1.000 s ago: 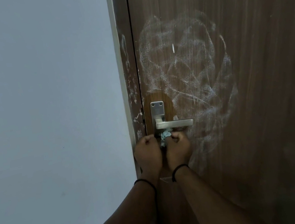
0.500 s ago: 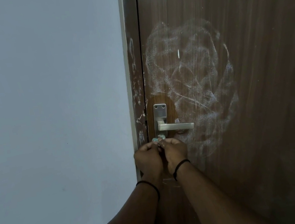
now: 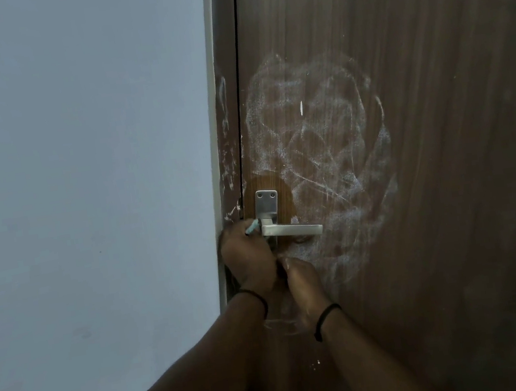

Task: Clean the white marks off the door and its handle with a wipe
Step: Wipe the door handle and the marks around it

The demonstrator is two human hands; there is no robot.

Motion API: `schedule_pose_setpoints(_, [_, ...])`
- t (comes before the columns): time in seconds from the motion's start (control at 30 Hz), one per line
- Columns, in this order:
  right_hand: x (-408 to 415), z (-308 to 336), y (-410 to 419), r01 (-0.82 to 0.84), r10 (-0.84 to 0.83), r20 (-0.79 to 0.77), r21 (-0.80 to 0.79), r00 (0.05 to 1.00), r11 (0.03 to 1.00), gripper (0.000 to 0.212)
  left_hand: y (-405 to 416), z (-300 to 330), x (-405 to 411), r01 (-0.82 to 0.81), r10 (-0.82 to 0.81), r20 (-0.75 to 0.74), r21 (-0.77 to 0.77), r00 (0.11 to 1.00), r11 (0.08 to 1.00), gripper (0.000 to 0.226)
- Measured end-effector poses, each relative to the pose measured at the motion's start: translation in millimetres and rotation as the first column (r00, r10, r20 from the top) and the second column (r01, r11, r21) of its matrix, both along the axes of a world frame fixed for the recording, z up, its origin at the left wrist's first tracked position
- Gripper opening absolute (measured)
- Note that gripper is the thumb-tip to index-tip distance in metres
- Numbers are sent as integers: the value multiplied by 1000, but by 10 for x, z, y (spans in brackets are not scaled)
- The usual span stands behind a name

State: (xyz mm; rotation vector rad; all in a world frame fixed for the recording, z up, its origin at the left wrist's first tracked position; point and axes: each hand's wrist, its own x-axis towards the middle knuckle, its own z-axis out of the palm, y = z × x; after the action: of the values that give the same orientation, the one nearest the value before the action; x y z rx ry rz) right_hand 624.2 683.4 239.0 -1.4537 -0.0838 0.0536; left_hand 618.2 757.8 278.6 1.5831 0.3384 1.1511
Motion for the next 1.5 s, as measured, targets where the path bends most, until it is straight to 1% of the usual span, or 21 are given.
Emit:
schedule_pose_setpoints(0.17, [2, -35, -212, -1, 5, 44, -80, 999, 997, 38, 47, 524, 180, -28, 16, 110, 114, 994, 993, 17])
schedule_pose_setpoints(0.27, [45, -69, -252, 2, 4, 60, -87, 998, 996, 38, 86, 640, 168, -12, -13, 111, 221, 994, 975, 20])
schedule_pose_setpoints(0.33, [42, -92, -260, 9, -5, 54, -71, 999, 997, 37, 89, 556, 98, -3, -18, 94, 217, 995, 976, 21])
schedule_pose_setpoints(0.43, [29, -123, -237, 31, -28, 52, -69, 998, 997, 35, 49, 306, -70, 47, -52, 37, 136, 998, 990, 21])
schedule_pose_setpoints(0.7, [-5, -123, -95, 56, -50, 93, -58, 994, 997, 34, 6, 54, -294, 67, -42, -223, 106, 974, 992, 22])
schedule_pose_setpoints(0.8, [-4, -102, -54, 101, -92, 116, -70, 989, 992, 31, 13, -5, -294, 143, -157, -295, -69, 943, 987, 21])
schedule_pose_setpoints(0.87, [0, -102, -49, 187, -152, 205, -165, 967, 968, 20, 35, -118, -293, 272, -305, -317, -146, 898, 951, 26])
schedule_pose_setpoints(0.9, [-16, -100, -49, 207, -144, 271, -218, 952, 954, 18, 53, -92, -318, 310, -365, -372, -200, 854, 929, 30])
schedule_pose_setpoints(0.93, [-22, -111, -49, 212, -120, 329, -259, 937, 942, 26, 61, -175, -307, 299, -331, -449, -143, 830, 943, 32])
schedule_pose_setpoints(0.97, [-31, -122, -45, 204, -93, 361, -283, 928, 937, 31, 79, -227, -281, 328, -373, -439, -178, 817, 928, 31])
schedule_pose_setpoints(1.0, [-46, -126, -40, 206, -79, 378, -310, 922, 928, 31, 98, -228, -247, 386, -488, -346, -324, 801, 864, 27])
schedule_pose_setpoints(1.03, [-56, -130, -41, 220, -75, 399, -329, 914, 918, 28, 121, -245, -250, 394, -507, -276, -376, 817, 839, 24])
schedule_pose_setpoints(1.07, [-65, -126, -48, 244, -82, 417, -352, 905, 904, 26, 130, -228, -272, 416, -546, -283, -410, 788, 812, 24])
schedule_pose_setpoints(1.13, [-61, -106, -89, 279, -92, 437, -386, 895, 879, 23, 199, -154, -356, 473, -672, -252, -542, 696, 694, 39])
schedule_pose_setpoints(1.17, [-65, -95, -116, 285, -92, 440, -397, 893, 873, 21, 242, -153, -386, 512, -721, -263, -554, 641, 656, 52])
schedule_pose_setpoints(1.2, [-82, -78, -134, 289, -91, 445, -402, 891, 869, 18, 286, -163, -404, 542, -732, -287, -519, 618, 661, 63])
schedule_pose_setpoints(1.23, [-101, -69, -136, 304, -93, 469, -399, 878, 865, 17, 315, -166, -417, 560, -728, -289, -485, 622, 671, 71])
schedule_pose_setpoints(1.27, [-134, -54, -127, 348, -105, 524, -390, 845, 853, 16, 335, -173, -411, 557, -696, -278, -440, 662, 705, 73])
schedule_pose_setpoints(1.37, [-215, 116, -27, 526, -167, 743, -278, 649, 804, 15, 330, -195, -344, 375, -432, -202, -266, 879, 888, 63])
schedule_pose_setpoints(1.43, [-175, 375, 58, 566, -176, 811, -218, 558, 795, 16, 286, -186, -296, 310, -332, -147, -157, 932, 938, 57])
schedule_pose_setpoints(1.5, [-69, 642, 141, 599, -152, 846, -224, 512, 769, 16, 244, -174, -257, 281, -291, -134, -84, 947, 956, 52])
